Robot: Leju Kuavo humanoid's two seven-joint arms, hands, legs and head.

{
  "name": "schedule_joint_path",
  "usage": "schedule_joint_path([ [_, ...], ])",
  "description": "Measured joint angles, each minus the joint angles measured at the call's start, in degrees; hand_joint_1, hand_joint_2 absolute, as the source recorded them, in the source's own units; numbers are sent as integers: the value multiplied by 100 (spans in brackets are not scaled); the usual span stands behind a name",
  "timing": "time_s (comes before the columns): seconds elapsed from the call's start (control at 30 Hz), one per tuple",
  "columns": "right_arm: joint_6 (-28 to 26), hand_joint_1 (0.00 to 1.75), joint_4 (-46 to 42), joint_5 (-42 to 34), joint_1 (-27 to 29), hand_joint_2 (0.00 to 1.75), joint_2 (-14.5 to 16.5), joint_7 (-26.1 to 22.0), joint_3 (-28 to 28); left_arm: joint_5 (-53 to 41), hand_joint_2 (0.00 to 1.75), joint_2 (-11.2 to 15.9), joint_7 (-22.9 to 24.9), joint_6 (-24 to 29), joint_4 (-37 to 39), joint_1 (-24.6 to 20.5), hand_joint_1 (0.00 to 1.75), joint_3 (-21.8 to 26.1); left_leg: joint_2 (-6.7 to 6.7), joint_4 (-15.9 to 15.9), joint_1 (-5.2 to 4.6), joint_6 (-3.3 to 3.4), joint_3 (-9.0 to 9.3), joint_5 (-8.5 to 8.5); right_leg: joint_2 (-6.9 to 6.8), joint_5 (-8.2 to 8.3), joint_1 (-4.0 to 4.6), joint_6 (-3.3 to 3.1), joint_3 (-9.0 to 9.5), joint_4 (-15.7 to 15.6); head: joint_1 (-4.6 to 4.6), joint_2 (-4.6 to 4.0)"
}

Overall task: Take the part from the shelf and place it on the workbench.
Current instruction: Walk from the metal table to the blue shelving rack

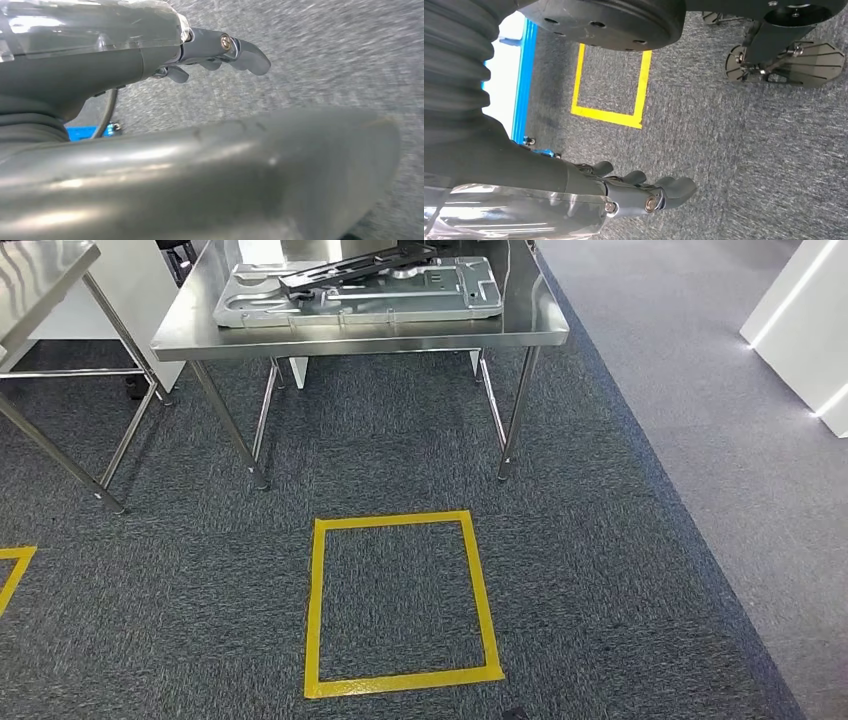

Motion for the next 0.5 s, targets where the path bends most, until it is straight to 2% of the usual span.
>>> schedule_joint_path([
  [0.03, -1, 0, 0, -2, -4, 175, 0, -1, -4, 1, 0, 1, 2, 0, 1, 5, 0, 1, 21, -12, 8, 44, -64, 76, 12, -191, -3, 22, -38, 125, 0, 0],
  [0.07, -1, 0, 0, -3, -8, 175, -1, -1, -9, 1, 0, 2, 3, 0, 1, 9, 0, 2, 42, -18, 14, 82, -145, 157, 22, -487, -7, 39, -88, 361, 0, 0],
  [0.1, -1, 0, -1, -4, -13, 175, -1, -2, -15, 1, 0, 4, 2, 0, 1, 7, 0, 2, 53, -10, 0, 111, -241, 229, 27, -825, -7, 54, -140, 692, 1, 0],
  [0.13, 0, 0, -1, -4, -17, 175, -1, -2, -19, 2, 0, 5, 2, 0, 1, 6, 0, 3, 59, 5, -14, 123, -342, 302, 27, -1080, -8, 71, -175, 1060, 0, 0],
  [0.17, 1, 0, -1, -4, -19, 175, 0, -2, -23, 2, 0, 5, 1, -1, 1, 4, 0, 3, 66, 27, -28, 126, -448, 372, 26, -1187, -8, 86, -177, 1378, 0, 0],
  [0.2, 0, 0, -1, -4, -18, 175, 0, -1, -26, 2, 0, 5, 1, -1, 1, 5, 0, 3, 74, 62, -38, 121, -567, 439, 26, -1141, -9, 95, -123, 1563, 0, 0],
  [0.23, 0, 0, -1, -4, -8, 175, -1, 1, -27, 2, 0, 5, 1, -2, 1, 5, 0, 3, 78, 110, -43, 111, -692, 500, 27, -985, -11, 97, 9, 1561, -1, 0],
  [0.27, 0, 0, -1, -3, 11, 175, -1, 5, -27, 2, 0, 5, 1, -2, 1, 5, 0, 3, 79, 168, -45, 98, -820, 555, 28, -813, -15, 93, 231, 1356, -1, 0],
  [0.3, 0, 0, -1, 0, 38, 175, -2, 11, -27, 2, 0, 5, 1, -2, 1, 5, 0, 3, 76, 231, -48, 81, -941, 602, 32, -731, -19, 84, 525, 989, -1, 0],
  [0.33, 1, 0, 0, 3, 74, 175, -2, 16, -27, 2, 0, 4, 1, -2, 1, 4, 0, 3, 69, 300, -54, 61, -1042, 644, 38, -761, -12, 65, 837, 531, -1, 0],
  [0.37, 0, 0, 1, 5, 112, 175, -2, 21, -28, 2, 0, 4, 1, -2, 1, 5, 0, 3, 64, 352, -61, 37, -1115, 685, 41, -851, -4, 29, 1068, 150, -1, 0],
  [0.4, -1, 0, 2, 6, 140, 175, -2, 22, -28, 2, 0, 4, 0, -1, 1, 7, 0, 3, 62, 381, -63, 9, -1162, 732, 45, -946, 8, -16, 1198, -102, -1, 0],
  [0.43, -1, 0, 3, 6, 161, 175, -2, 21, -29, 2, 0, 3, -1, -1, 1, 8, 0, 3, 64, 386, -62, -22, -1188, 788, 44, -977, 25, -72, 1230, -222, -1, 0],
  [0.47, -2, 0, 5, 6, 170, 175, 0, 20, -30, 2, 0, 4, -1, -1, 1, 11, 0, 3, 64, 373, -57, -56, -1208, 830, 37, -935, 23, -132, 1189, -235, -1, 0],
  [0.5, -1, 0, 6, 6, 169, 175, 0, 19, -30, 2, 0, 4, -1, -1, 1, 14, 0, 4, 52, 388, -45, -93, -1237, 799, 30, -871, 19, -181, 1141, -242, -1, 0],
])
